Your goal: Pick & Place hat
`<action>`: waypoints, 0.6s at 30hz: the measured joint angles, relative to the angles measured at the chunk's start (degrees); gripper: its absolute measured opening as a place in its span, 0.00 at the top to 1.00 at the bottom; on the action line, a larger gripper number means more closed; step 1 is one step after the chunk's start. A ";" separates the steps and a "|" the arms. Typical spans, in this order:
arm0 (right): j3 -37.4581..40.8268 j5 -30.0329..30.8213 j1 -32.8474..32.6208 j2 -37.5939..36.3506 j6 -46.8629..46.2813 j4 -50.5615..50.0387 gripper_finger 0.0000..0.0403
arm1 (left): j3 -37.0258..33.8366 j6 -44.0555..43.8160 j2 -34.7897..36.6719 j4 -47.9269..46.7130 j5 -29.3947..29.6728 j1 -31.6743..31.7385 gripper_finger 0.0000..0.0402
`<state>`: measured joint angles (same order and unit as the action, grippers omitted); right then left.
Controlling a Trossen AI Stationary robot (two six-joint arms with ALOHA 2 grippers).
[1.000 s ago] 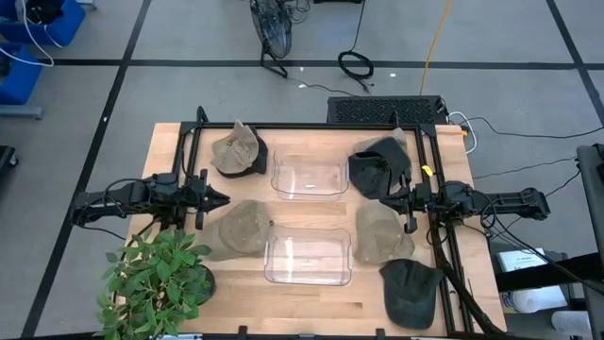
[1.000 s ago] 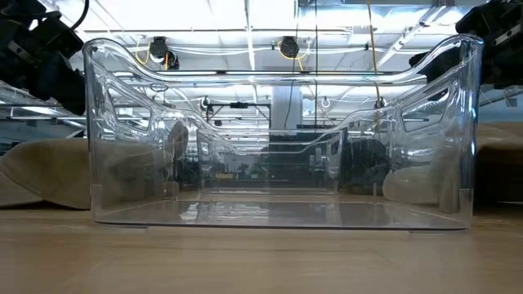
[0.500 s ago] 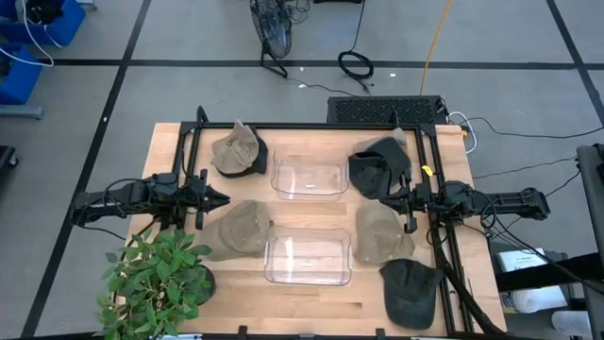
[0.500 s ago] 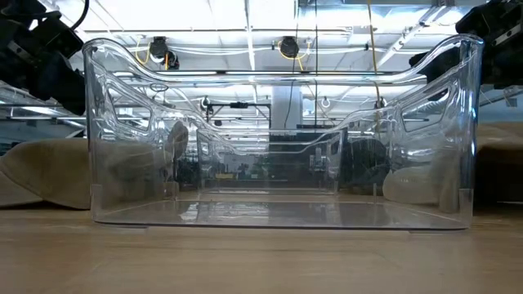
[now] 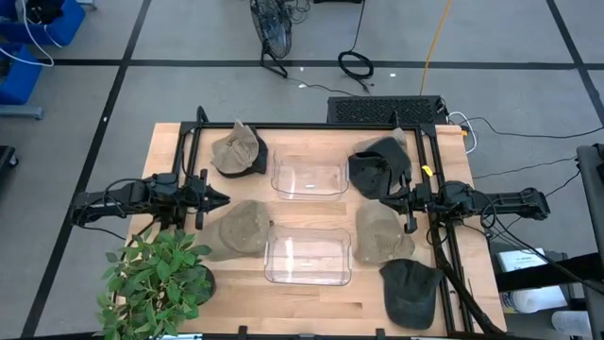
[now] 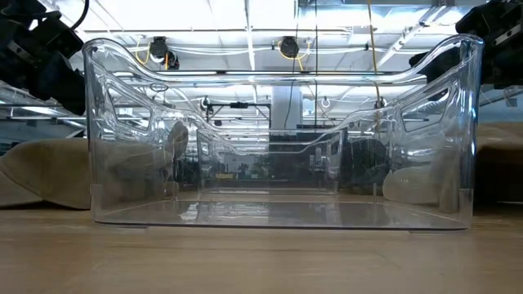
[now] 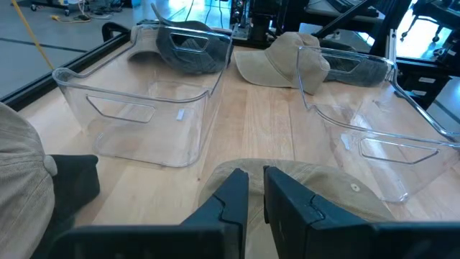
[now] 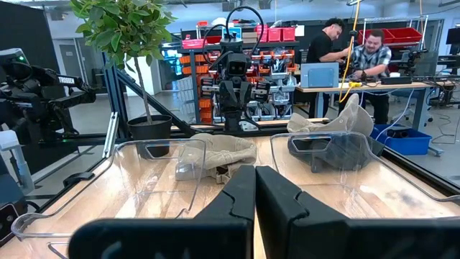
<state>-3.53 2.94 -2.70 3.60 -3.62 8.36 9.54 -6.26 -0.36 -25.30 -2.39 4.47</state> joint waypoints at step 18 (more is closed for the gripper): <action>0.00 0.00 0.02 0.02 0.00 0.00 1.00 | 0.00 -10.09 0.00 6.92 -0.33 0.00 0.87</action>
<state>-3.53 2.94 -2.68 3.62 -3.62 8.36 9.54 -16.35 -0.36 -18.38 -2.72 4.46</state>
